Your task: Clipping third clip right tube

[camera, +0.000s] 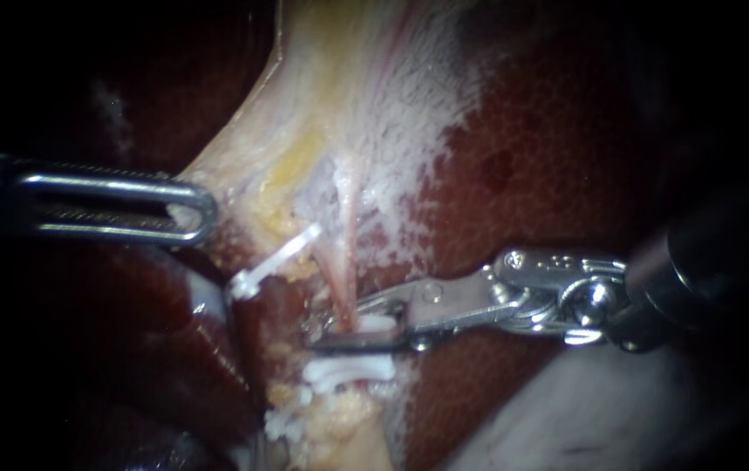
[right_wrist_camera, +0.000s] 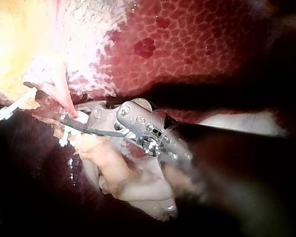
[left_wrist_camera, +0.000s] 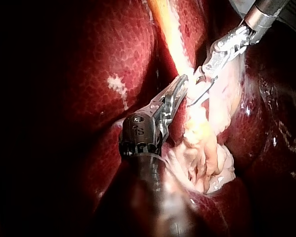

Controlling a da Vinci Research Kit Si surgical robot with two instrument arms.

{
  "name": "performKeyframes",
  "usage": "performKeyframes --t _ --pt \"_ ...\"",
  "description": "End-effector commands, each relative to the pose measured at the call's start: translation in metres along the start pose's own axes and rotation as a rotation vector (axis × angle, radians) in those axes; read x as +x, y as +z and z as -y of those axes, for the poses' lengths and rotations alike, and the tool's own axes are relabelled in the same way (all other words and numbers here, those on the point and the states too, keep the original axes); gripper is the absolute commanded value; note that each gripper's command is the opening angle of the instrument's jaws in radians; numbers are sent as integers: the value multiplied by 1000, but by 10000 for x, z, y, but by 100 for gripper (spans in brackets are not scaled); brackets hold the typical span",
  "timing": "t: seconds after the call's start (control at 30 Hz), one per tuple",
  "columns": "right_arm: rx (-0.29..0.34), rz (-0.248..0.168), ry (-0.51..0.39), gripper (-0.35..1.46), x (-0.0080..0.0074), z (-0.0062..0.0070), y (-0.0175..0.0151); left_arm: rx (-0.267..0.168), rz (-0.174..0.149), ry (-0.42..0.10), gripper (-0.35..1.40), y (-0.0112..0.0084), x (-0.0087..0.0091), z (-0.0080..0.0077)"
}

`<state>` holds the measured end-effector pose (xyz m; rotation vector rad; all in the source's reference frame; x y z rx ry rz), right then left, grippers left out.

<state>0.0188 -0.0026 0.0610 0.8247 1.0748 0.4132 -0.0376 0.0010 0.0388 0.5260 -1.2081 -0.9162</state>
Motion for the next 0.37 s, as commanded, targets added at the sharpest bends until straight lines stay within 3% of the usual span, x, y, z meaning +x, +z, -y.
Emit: performKeyframes --t 0.03,0.37 --pt "0 0 0 -35 0 0 0 0 0 0 -35 0 0 0" --pt "0 0 0 -35 -1 0 0 0 0 0 -35 1 0 -1"
